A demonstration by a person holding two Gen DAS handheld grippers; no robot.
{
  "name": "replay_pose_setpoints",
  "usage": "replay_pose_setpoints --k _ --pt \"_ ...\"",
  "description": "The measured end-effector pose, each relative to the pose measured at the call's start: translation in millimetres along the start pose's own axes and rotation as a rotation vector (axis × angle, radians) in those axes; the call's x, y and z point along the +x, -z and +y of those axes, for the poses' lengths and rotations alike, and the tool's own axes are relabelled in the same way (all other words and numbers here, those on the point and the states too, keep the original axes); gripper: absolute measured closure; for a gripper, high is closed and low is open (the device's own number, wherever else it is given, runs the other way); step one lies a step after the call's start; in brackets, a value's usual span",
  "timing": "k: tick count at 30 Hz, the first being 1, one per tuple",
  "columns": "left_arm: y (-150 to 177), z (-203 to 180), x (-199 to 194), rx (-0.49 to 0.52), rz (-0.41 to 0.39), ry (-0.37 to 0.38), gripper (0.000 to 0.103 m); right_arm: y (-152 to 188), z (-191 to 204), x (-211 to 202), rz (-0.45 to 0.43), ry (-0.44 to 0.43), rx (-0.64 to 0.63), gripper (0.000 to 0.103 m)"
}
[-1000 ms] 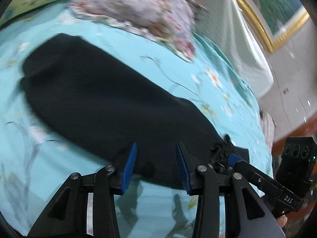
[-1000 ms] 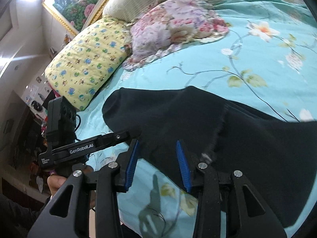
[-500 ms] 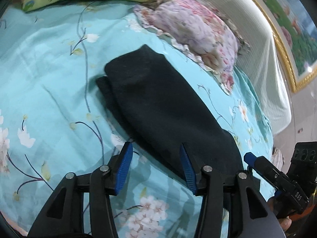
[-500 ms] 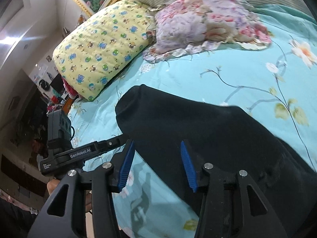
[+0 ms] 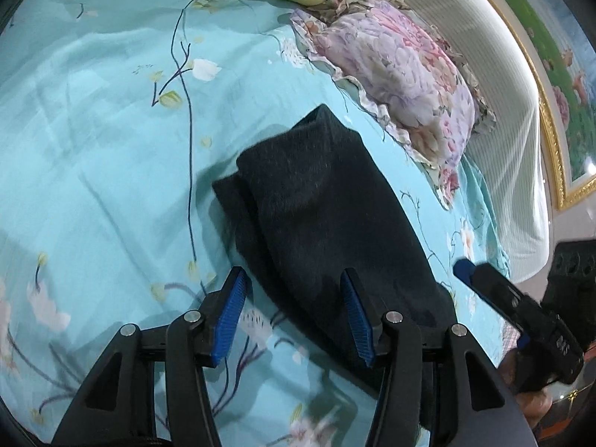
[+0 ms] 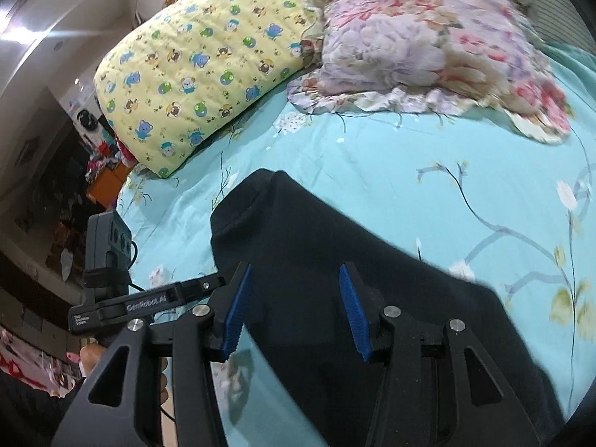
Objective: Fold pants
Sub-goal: 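Lower the folded pants onto the sheet and open both grippers, then grasp the folded pants end with the left gripper while the right gripper grasps beside it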
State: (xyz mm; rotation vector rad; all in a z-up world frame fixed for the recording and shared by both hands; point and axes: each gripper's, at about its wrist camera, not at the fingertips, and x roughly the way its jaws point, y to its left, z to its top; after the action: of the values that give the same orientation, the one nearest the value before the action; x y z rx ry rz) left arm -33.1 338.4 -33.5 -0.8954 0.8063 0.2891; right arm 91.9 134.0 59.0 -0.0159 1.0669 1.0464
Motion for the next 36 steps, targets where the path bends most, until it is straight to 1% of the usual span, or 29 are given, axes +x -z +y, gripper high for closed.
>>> replay_pose_setpoints --k 4,10,13,16,18,19,20,21,22,23,24,25,30,36 --pt "-9 4 8 -0.018 0.004 0.014 0.05 -24 -1 23 0.048 -0.006 -0.047 0.053" --pt "-20 12 15 -0.055 0.011 0.052 0.05 -57 4 75 0.149 -0.002 -0.174 0.053" --pt "-24 15 17 -0.069 0.009 0.06 0.051 -69 4 99 0.187 -0.013 -0.203 0.053" --pt "-26 13 19 -0.062 0.002 0.04 0.056 -78 2 122 0.234 -0.037 -0.205 0.053" --pt "-26 13 20 -0.054 -0.006 0.026 0.064 -79 1 133 0.265 -0.059 -0.198 0.054" --pt "-26 13 21 -0.054 -0.012 0.023 0.066 -79 0 136 0.276 -0.07 -0.193 0.054" --pt "-26 14 21 -0.058 -0.02 0.021 0.07 -79 0 140 0.287 -0.078 -0.188 0.056" --pt "-26 14 22 -0.059 -0.02 0.02 0.073 -78 1 141 0.286 -0.078 -0.186 0.067" --pt "-27 14 22 -0.056 -0.02 0.023 0.075 -77 2 140 0.289 -0.088 -0.183 0.072" --pt "-27 12 21 -0.051 -0.019 0.027 0.079 -77 3 139 0.286 -0.091 -0.179 0.074" --pt "-27 10 19 -0.044 -0.019 0.032 0.083 -76 4 137 0.279 -0.09 -0.177 0.078" --pt "-26 7 17 -0.034 -0.021 0.035 0.084 -75 4 132 0.269 -0.095 -0.172 0.08" --pt "-25 -23 -5 0.046 -0.062 0.046 0.086 -76 4 100 0.194 -0.127 -0.136 0.083" --pt "-15 -65 -32 0.139 -0.097 0.084 0.086 -75 6 41 0.085 -0.162 -0.114 0.084"
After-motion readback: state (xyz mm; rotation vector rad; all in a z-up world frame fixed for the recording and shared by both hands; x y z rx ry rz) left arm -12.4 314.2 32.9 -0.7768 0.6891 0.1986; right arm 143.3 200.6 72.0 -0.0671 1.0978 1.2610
